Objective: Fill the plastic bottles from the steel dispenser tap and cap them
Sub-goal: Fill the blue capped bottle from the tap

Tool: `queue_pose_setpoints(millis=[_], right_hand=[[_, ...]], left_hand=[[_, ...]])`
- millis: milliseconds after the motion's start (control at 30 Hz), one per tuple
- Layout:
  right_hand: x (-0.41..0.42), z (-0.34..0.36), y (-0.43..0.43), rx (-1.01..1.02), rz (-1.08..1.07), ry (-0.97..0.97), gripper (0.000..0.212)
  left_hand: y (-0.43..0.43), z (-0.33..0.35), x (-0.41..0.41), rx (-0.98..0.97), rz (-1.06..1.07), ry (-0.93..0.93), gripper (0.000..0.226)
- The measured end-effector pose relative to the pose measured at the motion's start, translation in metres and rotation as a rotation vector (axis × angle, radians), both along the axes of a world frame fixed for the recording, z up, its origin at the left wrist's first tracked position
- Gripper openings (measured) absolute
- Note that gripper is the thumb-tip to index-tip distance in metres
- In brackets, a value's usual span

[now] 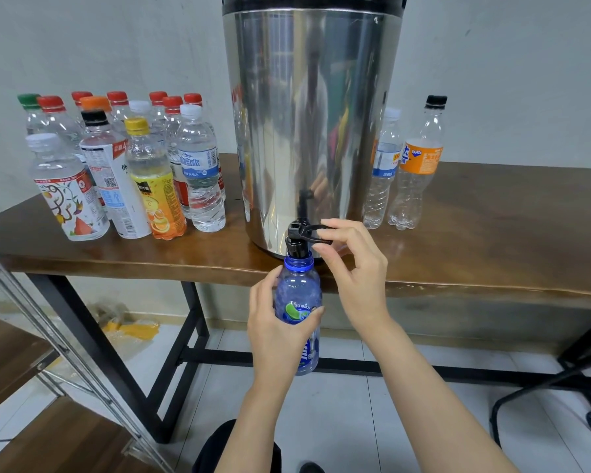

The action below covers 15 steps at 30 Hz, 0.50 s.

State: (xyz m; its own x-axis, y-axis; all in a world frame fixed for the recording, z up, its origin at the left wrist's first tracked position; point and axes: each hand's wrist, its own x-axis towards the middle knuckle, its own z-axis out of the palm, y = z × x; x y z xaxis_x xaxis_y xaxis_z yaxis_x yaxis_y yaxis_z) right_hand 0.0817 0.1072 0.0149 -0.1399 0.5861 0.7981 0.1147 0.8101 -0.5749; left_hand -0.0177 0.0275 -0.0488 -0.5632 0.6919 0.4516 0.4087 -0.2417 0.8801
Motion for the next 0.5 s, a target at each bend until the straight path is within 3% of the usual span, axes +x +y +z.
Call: queue_pose_setpoints(millis=[300,500], right_hand=[[0.009,0.001,-0.003,0.087,-0.022,-0.078,0.018],[0.013,0.017,0.000,0.355,-0.165,-0.234,0.016]], left_hand=[[0.001,0.000,0.000,-0.001,-0.006,-0.010,0.080],[0.001,-0.001,-0.002,0.001,-0.023,-0.020,0.080]])
